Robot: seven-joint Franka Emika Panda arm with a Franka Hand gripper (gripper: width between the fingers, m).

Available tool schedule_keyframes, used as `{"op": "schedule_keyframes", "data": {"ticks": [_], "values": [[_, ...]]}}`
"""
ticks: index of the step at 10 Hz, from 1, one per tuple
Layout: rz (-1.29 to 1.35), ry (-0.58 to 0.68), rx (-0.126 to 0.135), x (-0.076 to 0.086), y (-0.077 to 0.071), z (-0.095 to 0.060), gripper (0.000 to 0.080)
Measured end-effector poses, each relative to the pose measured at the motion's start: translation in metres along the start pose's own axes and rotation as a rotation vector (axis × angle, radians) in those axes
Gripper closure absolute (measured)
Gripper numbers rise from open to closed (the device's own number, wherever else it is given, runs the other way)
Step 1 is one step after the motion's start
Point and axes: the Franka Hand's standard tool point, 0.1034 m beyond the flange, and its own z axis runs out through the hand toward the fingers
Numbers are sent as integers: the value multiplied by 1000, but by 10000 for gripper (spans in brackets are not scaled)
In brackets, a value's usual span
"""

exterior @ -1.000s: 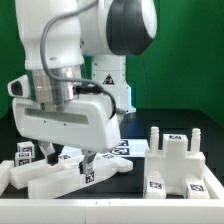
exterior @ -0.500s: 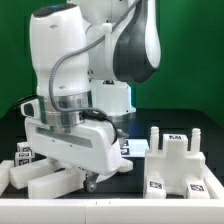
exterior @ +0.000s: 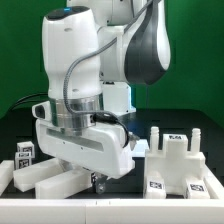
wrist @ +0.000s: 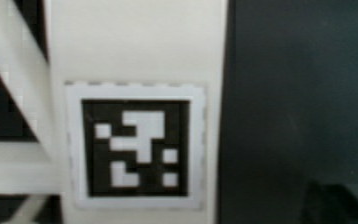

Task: Assemble chair

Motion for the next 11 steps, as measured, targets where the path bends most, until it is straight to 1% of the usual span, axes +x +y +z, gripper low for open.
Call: {"op": "schedule_keyframes", "data": {"ticks": [1,2,4,5,6,7,8,9,10,11], "values": [[0,0,0,0,0,0,414],[0,0,0,0,0,0,519],[-1,-1,0,0,0,-1,518],[-4,-6,6,-1,-3,-6,518],[-16,-21,16,-1,-4,-18,518],[-24,-49,36,-1,-4,-41,518],[-32,-66,59,-1,-8,-66,518],[-64,-74,68,-6,-17,-87,518],[-112,-71,68,-14,-31,-103,517],[-181,-75,45,-29,-49,-115,517]]}}
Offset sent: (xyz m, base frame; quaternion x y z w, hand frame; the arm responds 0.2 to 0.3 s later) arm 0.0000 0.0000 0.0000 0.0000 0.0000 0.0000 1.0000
